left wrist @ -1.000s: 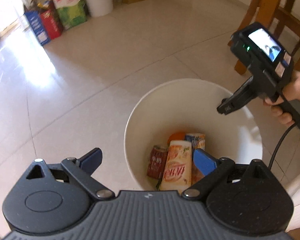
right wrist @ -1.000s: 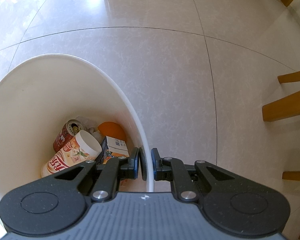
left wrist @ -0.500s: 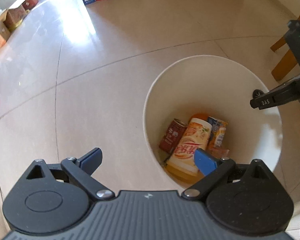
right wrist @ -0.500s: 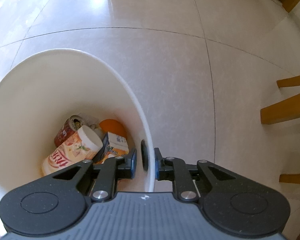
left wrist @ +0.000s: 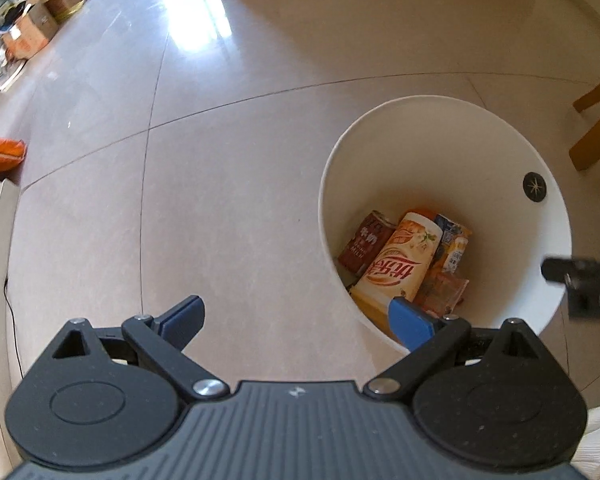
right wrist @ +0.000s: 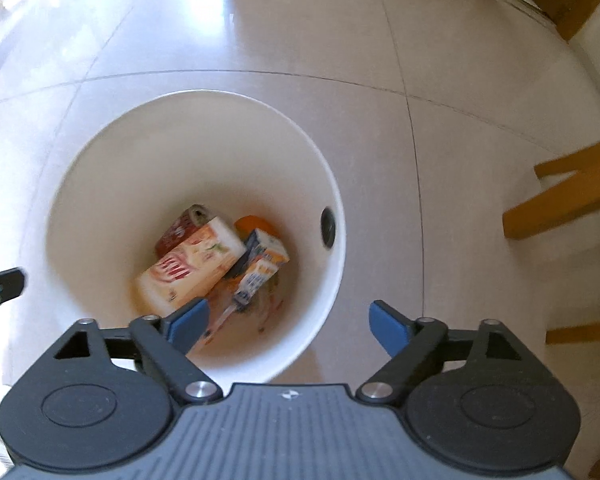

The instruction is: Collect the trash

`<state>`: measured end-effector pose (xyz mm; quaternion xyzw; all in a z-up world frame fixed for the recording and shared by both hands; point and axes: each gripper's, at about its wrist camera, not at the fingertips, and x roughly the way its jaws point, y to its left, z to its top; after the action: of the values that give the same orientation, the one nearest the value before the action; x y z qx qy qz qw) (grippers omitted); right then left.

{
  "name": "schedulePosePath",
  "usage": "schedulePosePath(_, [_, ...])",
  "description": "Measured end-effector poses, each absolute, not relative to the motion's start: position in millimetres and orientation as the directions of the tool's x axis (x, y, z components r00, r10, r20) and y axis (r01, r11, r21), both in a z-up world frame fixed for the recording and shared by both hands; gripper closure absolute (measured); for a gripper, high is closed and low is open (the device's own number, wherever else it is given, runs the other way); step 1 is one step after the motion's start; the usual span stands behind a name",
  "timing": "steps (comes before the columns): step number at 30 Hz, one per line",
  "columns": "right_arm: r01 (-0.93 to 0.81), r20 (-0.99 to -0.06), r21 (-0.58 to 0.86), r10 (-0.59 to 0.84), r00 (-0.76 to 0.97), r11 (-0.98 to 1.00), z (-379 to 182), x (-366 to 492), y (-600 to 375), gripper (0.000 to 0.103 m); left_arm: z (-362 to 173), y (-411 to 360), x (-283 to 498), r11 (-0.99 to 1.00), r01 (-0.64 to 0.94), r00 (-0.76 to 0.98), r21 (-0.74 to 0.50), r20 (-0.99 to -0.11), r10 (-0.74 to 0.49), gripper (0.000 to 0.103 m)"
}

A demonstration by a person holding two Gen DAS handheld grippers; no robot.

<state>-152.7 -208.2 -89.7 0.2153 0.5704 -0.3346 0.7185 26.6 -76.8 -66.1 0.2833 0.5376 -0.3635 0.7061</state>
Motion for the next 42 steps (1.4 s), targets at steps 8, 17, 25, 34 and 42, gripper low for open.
schedulePosePath(8, [0.773,-0.960,-0.039,-0.239,0.147,0.634,-58,-172,-173,0.000,-50,-72,18,0.595,0.803,0.159,0.011,-0.968,-0.196,0.005])
schedulePosePath(17, [0.819,-0.954,-0.004,-0.249,0.169,0.573,-22,-186,-154,0.000,-26,-71,13,0.598,0.801,0.189,0.037,-0.963,-0.193,0.005])
schedulePosePath(25, [0.831,-0.944,0.009,-0.269,0.191,0.556,-3,-190,-147,0.000,-14,-70,10,0.602,0.798,0.191,0.031,-0.960,-0.204,0.004])
schedulePosePath(34, [0.838,-0.941,0.008,-0.279,0.191,0.546,3,-192,-146,0.000,-8,-69,7,0.600,0.799,0.206,0.046,-0.957,-0.202,0.004])
schedulePosePath(42, [0.837,-0.940,0.007,-0.282,0.192,0.547,3,-191,-144,0.000,-8,-68,7,0.596,0.802,0.205,0.047,-0.958,-0.200,0.004])
